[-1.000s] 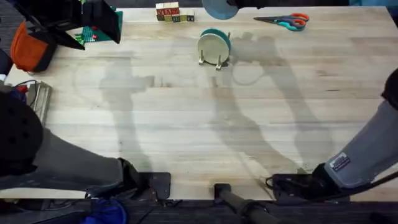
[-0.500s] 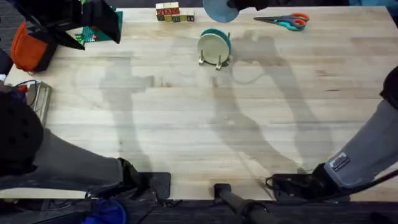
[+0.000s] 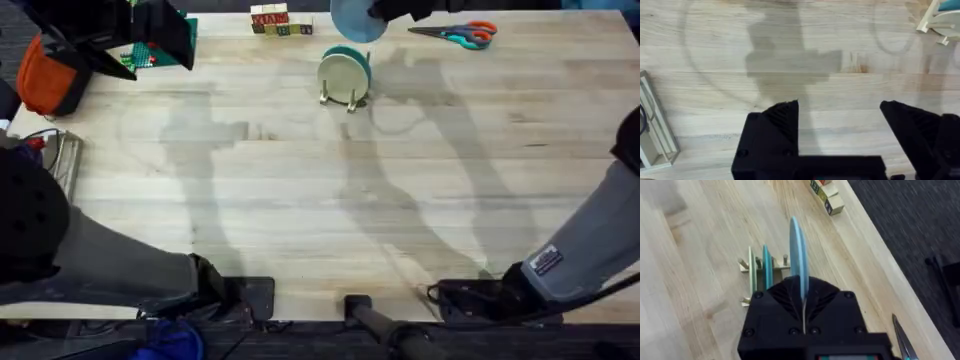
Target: Pick up the plates from the table one by one and place each into a slot on the dish rack.
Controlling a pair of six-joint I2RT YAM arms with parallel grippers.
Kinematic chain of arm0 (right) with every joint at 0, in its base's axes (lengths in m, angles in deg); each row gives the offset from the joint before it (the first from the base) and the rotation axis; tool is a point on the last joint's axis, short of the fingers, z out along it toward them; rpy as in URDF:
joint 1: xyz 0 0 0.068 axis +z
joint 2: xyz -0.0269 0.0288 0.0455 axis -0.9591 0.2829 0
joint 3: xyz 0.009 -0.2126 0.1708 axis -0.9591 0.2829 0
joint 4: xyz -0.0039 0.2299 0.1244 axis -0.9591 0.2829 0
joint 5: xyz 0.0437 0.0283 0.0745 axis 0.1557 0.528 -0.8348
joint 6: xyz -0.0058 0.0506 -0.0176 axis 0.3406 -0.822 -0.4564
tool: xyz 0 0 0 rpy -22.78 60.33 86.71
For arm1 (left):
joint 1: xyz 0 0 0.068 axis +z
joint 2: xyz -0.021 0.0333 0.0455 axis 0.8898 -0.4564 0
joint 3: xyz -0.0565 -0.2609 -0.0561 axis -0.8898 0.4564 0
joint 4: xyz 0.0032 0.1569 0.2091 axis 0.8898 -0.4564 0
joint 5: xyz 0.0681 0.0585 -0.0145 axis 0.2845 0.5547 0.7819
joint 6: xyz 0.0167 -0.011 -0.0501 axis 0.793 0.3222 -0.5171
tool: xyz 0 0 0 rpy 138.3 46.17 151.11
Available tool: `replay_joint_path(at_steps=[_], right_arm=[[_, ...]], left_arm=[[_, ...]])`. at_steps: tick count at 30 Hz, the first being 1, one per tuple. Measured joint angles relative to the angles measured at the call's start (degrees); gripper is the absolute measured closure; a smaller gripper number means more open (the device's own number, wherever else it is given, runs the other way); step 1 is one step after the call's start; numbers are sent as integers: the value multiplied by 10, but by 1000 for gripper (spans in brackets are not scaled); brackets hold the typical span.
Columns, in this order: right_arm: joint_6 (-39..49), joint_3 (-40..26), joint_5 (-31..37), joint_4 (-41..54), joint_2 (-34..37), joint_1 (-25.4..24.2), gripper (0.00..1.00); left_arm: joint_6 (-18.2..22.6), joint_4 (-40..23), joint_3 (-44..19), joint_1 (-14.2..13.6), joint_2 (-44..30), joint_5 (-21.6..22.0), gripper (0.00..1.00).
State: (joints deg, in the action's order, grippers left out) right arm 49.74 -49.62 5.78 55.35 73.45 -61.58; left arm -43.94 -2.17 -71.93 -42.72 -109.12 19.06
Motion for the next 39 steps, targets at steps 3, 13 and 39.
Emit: replay_joint_path(at_steps=[3,13,39], right_arm=[[0,0,0,0,6,0,972],[-2,0,4,0,33,2,972],[-2,0,5,9,64,4,972]], left_arm=[[0,0,0,0,0,0,7],[0,0,0,0,0,0,8],[0,0,0,0,0,0,7]])
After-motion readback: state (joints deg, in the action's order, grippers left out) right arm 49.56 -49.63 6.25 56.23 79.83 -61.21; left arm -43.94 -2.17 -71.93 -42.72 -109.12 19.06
